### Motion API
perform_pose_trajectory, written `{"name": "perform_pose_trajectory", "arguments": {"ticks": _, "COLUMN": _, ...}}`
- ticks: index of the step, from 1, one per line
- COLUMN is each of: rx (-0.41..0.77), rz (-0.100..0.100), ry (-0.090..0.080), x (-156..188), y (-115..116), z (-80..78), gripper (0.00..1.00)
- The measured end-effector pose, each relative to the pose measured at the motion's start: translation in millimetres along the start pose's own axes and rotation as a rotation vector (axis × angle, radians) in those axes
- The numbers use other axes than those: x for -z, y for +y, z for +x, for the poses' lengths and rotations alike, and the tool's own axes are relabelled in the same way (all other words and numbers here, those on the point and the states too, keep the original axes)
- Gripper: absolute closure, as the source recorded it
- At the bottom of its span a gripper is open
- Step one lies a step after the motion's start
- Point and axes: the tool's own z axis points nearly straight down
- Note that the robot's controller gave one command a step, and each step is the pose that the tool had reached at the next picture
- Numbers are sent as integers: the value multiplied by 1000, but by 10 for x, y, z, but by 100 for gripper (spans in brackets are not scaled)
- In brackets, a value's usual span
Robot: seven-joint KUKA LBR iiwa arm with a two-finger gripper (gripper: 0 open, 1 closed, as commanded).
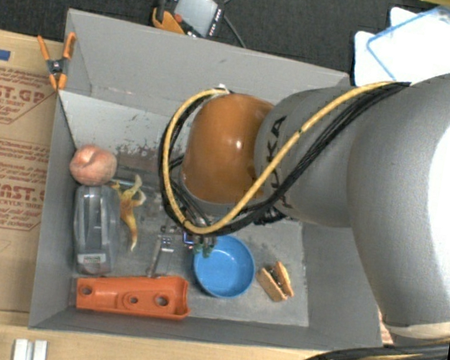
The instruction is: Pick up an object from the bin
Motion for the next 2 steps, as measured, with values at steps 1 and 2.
{"name": "perform_pose_trajectory", "arguments": {"ticks": 1, "rx": 0, "rz": 0, "ry": 0, "x": 0, "y": 0, "z": 0, "gripper": 0}}
{"name": "perform_pose_trajectory", "arguments": {"ticks": 2, "rx": -110, "rz": -2, "ry": -1, "x": -422, "y": -116, "z": 31, "gripper": 0}}
